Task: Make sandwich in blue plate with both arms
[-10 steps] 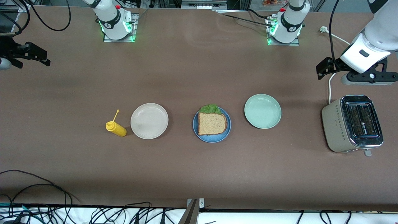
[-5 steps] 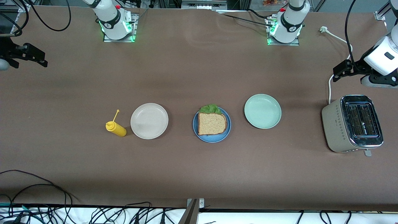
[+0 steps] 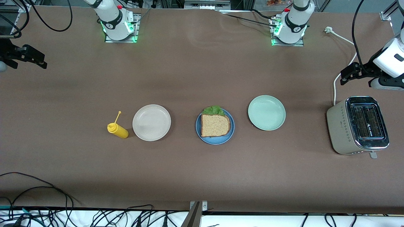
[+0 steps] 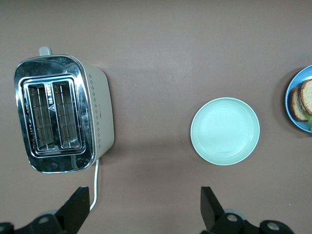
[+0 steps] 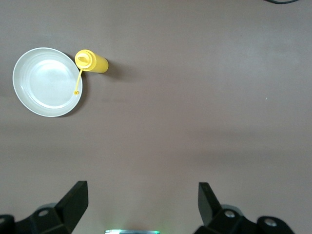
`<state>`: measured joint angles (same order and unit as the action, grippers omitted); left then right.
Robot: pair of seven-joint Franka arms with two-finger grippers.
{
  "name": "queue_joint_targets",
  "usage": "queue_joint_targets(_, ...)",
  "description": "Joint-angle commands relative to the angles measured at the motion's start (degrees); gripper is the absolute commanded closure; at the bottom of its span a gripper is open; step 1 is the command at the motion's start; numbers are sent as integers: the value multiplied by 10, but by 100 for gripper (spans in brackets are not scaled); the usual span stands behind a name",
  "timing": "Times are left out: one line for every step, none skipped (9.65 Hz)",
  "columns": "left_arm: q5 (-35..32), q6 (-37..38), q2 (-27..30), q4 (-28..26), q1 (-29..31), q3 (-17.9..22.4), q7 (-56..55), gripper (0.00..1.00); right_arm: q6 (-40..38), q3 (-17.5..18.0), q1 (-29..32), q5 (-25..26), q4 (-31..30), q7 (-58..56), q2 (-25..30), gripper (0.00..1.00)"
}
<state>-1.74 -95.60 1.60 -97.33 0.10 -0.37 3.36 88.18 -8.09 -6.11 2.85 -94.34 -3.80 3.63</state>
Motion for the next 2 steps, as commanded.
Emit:
queue_joint_targets(12, -2, -9, 18, -3, 3, 6, 0, -8, -2, 0, 3, 13, 4, -5, 0)
queue_joint_targets(11, -2, -13, 20, -3, 3, 6, 0, -8, -2, 0, 3, 12, 4, -5, 0)
